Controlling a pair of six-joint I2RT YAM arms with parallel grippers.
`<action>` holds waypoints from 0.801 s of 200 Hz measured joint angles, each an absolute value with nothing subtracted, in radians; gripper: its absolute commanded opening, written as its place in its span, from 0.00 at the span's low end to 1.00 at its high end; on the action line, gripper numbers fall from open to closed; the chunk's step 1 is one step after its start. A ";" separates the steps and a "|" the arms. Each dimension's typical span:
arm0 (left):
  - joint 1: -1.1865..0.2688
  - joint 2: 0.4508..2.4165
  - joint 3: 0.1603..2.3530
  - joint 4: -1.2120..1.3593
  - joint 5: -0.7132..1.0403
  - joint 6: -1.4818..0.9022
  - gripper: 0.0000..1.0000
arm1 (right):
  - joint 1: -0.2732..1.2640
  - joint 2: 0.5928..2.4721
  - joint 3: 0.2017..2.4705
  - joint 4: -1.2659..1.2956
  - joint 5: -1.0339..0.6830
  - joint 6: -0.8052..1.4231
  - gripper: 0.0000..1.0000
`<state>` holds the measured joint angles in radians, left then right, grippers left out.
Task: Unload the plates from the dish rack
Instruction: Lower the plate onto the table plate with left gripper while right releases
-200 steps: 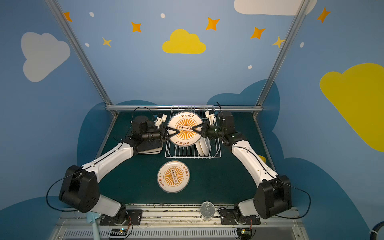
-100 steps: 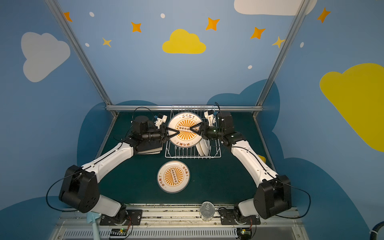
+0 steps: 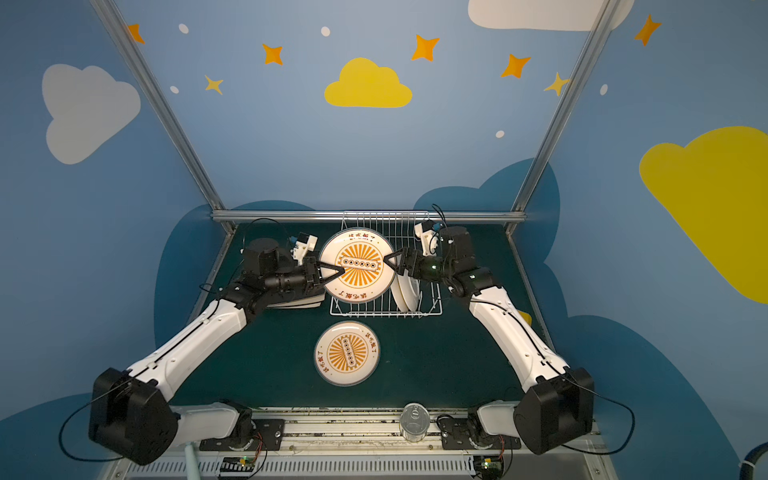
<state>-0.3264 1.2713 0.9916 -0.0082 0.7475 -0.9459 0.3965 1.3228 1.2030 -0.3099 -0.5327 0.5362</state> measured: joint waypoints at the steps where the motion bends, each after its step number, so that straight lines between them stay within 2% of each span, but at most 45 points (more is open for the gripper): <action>1: -0.326 1.269 0.991 -0.010 0.747 -0.945 0.03 | 0.397 1.322 1.203 -0.311 -0.532 0.533 0.87; 96: -0.312 0.903 0.745 -0.363 0.640 -0.894 0.03 | 0.519 1.114 1.052 -0.311 -0.411 0.065 0.88; 160: -0.310 0.667 0.496 -0.500 0.616 -0.949 0.03 | 0.561 1.102 1.026 -0.308 -0.385 -0.059 0.89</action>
